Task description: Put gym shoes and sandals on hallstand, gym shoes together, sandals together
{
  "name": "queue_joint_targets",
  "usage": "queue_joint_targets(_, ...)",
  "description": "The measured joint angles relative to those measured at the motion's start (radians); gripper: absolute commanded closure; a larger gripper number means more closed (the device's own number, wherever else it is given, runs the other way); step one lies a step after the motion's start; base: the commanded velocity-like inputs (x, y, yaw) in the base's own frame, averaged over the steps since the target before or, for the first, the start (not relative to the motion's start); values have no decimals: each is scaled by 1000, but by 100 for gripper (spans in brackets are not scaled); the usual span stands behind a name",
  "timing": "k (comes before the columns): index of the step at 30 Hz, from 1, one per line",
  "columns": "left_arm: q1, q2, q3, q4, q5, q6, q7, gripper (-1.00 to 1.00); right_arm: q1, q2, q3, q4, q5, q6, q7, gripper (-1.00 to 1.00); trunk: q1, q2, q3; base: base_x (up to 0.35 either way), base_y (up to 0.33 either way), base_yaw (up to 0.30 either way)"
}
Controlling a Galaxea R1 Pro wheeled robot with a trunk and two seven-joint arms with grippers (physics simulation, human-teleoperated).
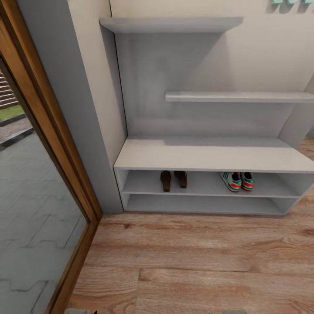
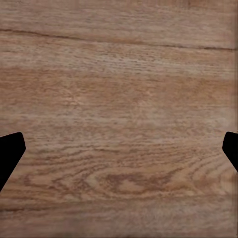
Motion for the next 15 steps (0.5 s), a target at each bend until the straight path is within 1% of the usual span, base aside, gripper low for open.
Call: queue_joint_targets(15,0,-1,1,0,0,0,1,-100,0,0,0,0,0,0,0,-100,-58,105,47,0,0,0)
